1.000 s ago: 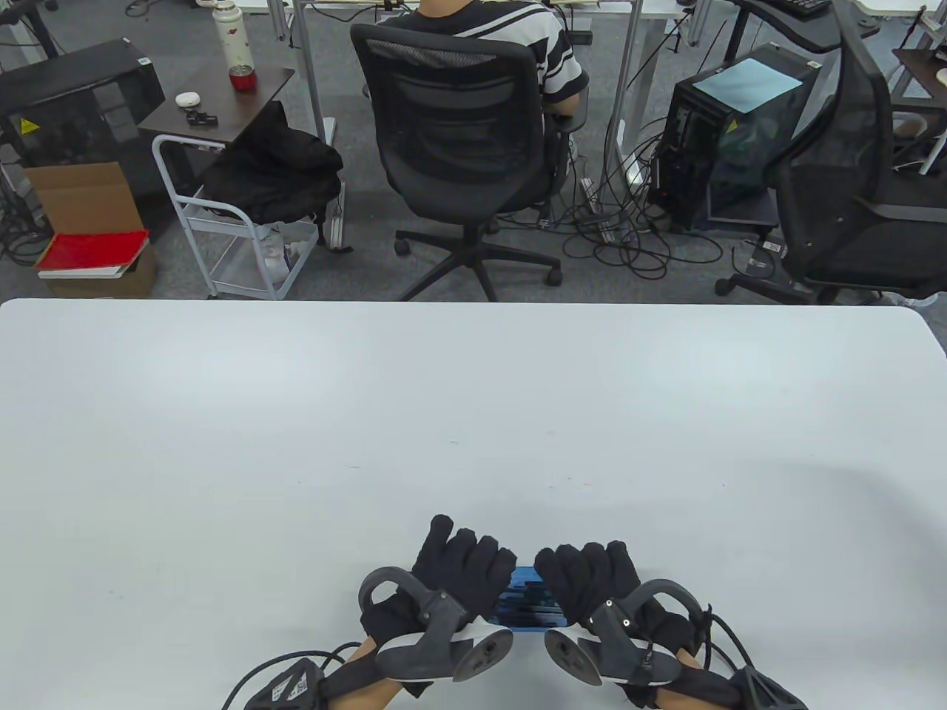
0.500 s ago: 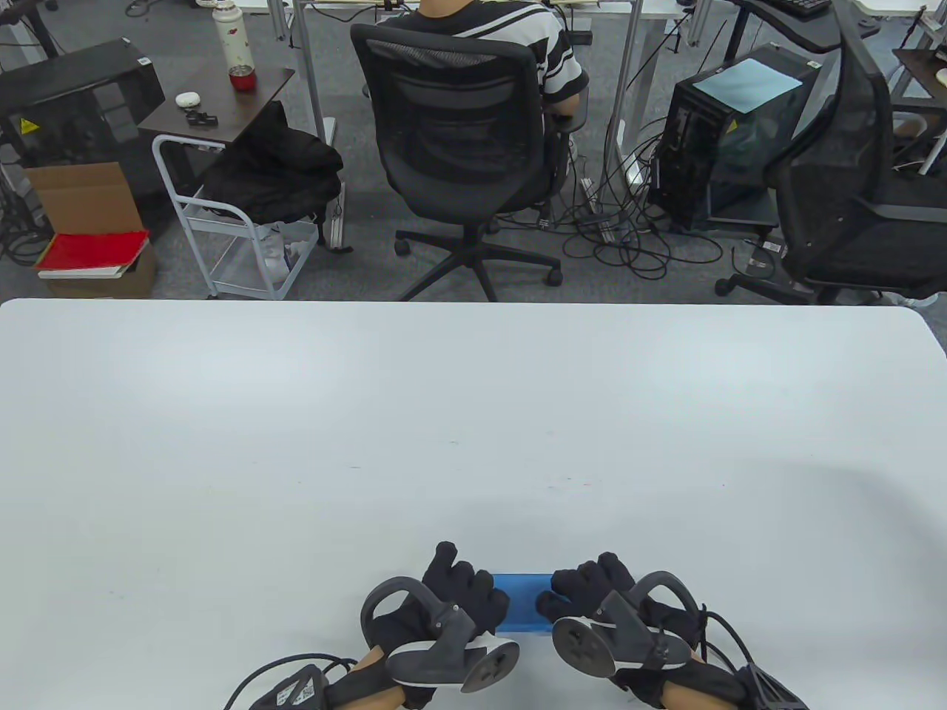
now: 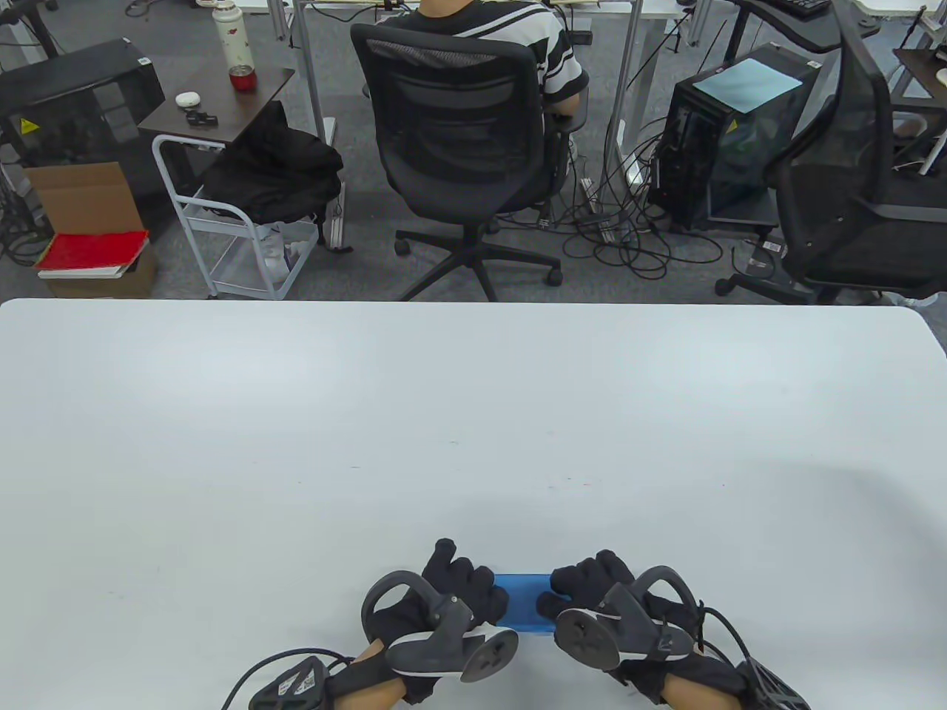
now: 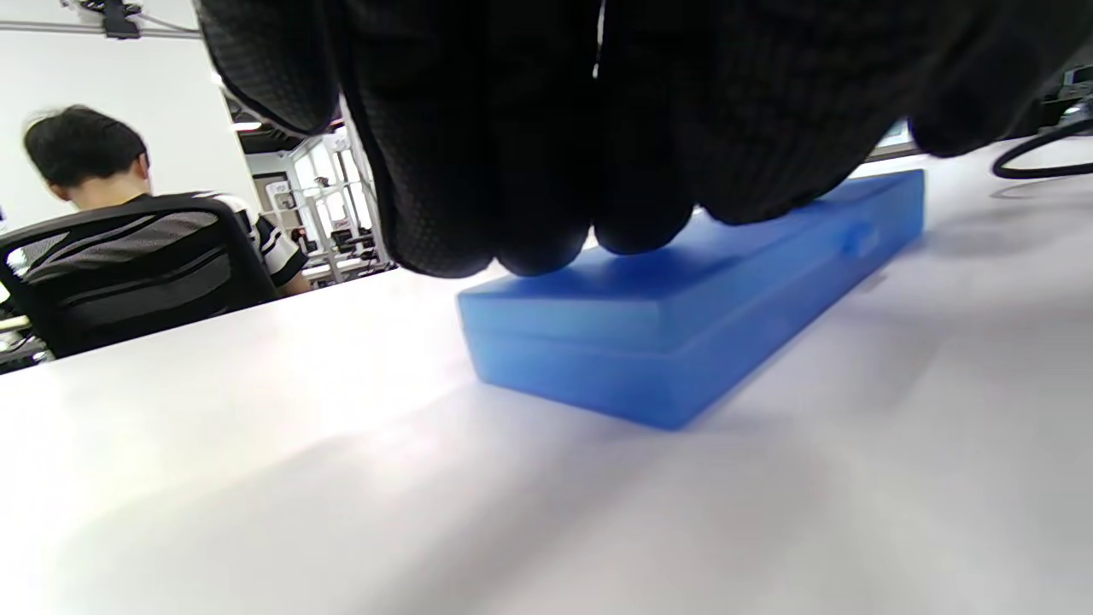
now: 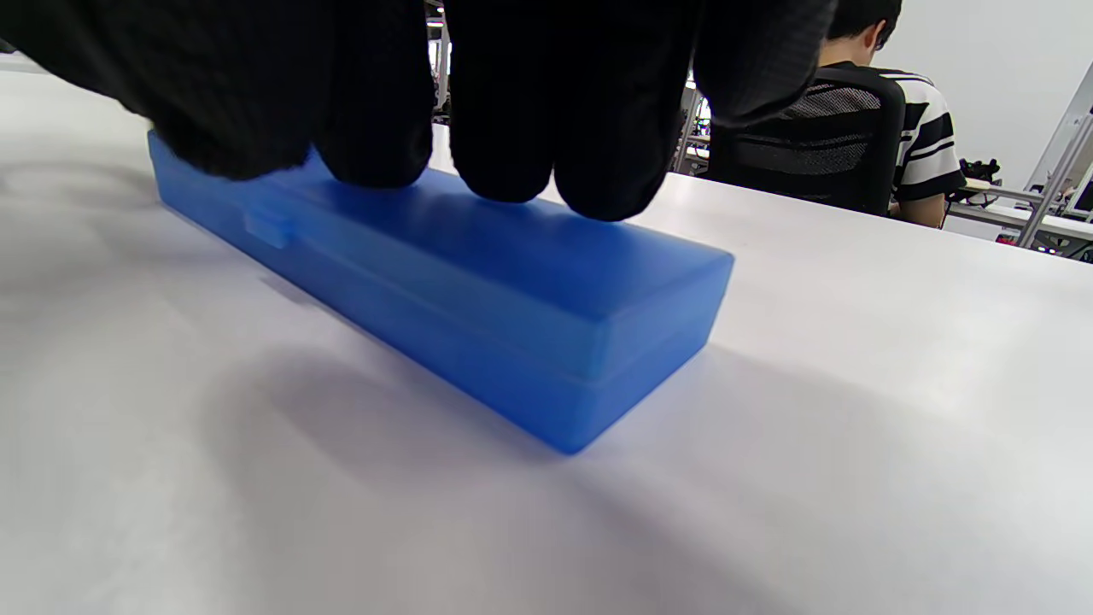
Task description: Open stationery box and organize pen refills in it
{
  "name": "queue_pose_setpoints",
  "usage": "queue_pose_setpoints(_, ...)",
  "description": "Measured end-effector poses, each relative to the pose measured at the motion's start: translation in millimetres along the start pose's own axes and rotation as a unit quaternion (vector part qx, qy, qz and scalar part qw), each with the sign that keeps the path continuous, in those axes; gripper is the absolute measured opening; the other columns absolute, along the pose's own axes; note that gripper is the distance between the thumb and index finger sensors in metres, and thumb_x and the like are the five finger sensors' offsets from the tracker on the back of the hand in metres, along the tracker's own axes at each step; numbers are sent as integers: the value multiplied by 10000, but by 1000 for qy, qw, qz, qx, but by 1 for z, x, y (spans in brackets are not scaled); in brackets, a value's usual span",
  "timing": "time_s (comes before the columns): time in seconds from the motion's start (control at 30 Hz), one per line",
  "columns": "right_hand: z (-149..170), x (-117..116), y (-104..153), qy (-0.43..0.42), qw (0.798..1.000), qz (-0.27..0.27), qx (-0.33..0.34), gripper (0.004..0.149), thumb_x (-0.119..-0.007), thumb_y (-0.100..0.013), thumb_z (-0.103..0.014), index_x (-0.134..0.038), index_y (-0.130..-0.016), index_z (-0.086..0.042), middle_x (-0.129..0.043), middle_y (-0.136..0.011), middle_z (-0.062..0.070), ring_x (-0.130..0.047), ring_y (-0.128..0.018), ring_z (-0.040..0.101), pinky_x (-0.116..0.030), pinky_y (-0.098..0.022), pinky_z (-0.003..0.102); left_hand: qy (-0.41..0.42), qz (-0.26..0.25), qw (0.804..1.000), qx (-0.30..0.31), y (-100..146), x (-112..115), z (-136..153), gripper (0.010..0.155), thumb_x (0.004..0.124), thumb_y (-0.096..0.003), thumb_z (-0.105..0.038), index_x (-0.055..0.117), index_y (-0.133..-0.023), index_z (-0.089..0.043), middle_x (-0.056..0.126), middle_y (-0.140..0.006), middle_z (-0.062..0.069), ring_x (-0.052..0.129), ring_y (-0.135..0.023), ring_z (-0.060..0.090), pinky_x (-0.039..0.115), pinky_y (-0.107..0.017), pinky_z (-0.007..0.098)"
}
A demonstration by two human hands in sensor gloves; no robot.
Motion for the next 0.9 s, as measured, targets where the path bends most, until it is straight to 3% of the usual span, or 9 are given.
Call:
queue_pose_setpoints(0.27, 66, 9, 4, -40, 991, 48, -116, 673, -783, -438, -523, -694, -1059, -281, -774, -1115, 138, -845, -955, 407, -642, -744, 607, 43, -16, 990, -134, 3, 0, 62, 656, 751, -544, -504, 621, -1143, -269, 686, -1210, 60, 757, -1093, 406, 517, -828, 648)
queue_pose_setpoints(0.57, 170, -4, 30, -104, 947, 61, -298, 736, -768, -462, -536, -604, -1120, -252, -676, -1176, 203, -752, -1021, 469, -613, -748, 621, 103, 7, 950, -294, 23, 23, 150, 737, 732, -560, -521, 481, -1203, -262, 513, -1289, 100, 562, -1162, 505, 424, -832, 690)
queue_pose_setpoints(0.73, 204, -18, 44, -148, 919, 66, -360, 756, -763, -472, -537, -562, -1141, -248, -605, -1198, 246, -694, -1035, 507, -594, -747, 635, 136, 20, 931, -337, 34, 34, 175, 739, 727, -565, -521, 472, -1207, -261, 491, -1295, 107, 533, -1165, 516, 410, -830, 696)
queue_pose_setpoints(0.9, 219, -27, 51, -172, 906, 66, -381, 764, -758, -477, -540, -543, -1147, -242, -600, -1197, 255, -693, -1028, 515, -597, -744, 636, 153, 18, 926, -344, 38, 36, 182, 733, 726, -565, -520, 482, -1205, -258, 504, -1289, 109, 546, -1160, 510, 420, -827, 693)
Point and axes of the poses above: the tracker on the back of each hand, its own z axis roughly to the little-finger side, its own y axis roughly from the fingertips to the wrist, x = y × z, the point moved 2 cm from there along -y, roughly from the wrist to the fingertips
